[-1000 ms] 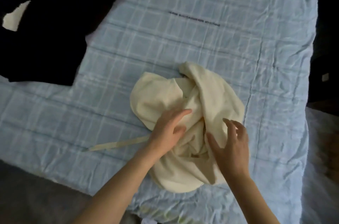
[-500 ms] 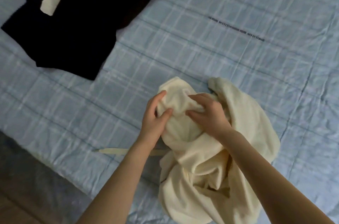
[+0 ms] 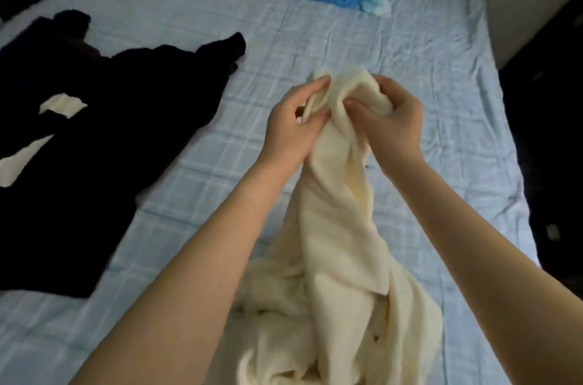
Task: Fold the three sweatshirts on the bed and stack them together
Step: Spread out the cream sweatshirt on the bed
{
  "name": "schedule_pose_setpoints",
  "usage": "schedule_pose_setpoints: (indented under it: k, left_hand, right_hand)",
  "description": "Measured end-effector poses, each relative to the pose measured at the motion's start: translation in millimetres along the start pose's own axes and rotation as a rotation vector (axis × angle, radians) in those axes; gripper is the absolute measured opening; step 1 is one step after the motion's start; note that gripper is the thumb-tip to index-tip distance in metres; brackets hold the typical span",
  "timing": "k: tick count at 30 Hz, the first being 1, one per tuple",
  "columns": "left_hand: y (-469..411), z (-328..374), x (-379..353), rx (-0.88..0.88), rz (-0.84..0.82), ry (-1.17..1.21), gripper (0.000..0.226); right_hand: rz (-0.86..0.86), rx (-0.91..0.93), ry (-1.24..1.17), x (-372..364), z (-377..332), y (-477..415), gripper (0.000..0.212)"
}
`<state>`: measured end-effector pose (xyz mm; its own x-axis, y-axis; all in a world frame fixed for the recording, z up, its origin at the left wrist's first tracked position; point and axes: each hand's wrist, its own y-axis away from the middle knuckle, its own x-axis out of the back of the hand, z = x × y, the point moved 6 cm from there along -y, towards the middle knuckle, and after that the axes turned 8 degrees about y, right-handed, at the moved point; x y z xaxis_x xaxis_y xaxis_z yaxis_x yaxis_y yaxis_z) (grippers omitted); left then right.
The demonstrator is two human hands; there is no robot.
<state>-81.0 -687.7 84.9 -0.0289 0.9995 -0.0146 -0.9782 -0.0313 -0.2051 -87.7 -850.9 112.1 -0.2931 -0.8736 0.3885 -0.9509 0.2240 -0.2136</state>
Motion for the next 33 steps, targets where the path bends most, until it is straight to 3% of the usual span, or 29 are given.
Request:
schedule_pose_setpoints:
  k: [2,6,10,13,17,23,27,30,31,33]
  left_hand:
    - [-26,-8,-10,0.013,-0.032,-0.048,0.043]
    - [15,-70,-14,0.275,-0.193,-0.349,0.062]
    - [130,-118,3,0.239,-0.218,-0.718,0.059]
    - [191,-162,1,0.282,-0.318,-0.877,0.053]
    - [216,-215,-6,0.243,-0.393,-1.040,0.056]
    - [220,-240,-12,0.105,-0.287,-1.038,0.055]
    - [223,-229,-9,0.192,-0.345,-1.054,0.051]
    - [231,-198,-5,0.283,-0.406,-0.876,0.049]
    - [241,-181,1,0.255,-0.401,-0.801,0.048]
    - [273,-140,25,0.030,-0.304,-0.828,0.047]
  right_hand:
    - [-0.005,0.007,0.063,0,8,-25,0.038]
    - [-0.199,-0.145,0.412,-6,67,-5,0.072]
    - [-0.354,-0.065,0.592,-17,119,107,0.064]
    - [-0.562,-0.052,0.922,-33,169,179,0.068]
    - [-0.552,-0.031,1.091,-48,220,199,0.067]
    - [-0.387,0.020,1.025,-56,247,201,0.063]
    - [-0.454,0.001,1.060,-51,234,203,0.059]
    - [-0.498,-0.005,0.932,-36,203,217,0.058]
    - [-0.464,0.005,0.838,-24,189,231,0.057]
    - [-0.339,0.055,0.711,6,166,275,0.056]
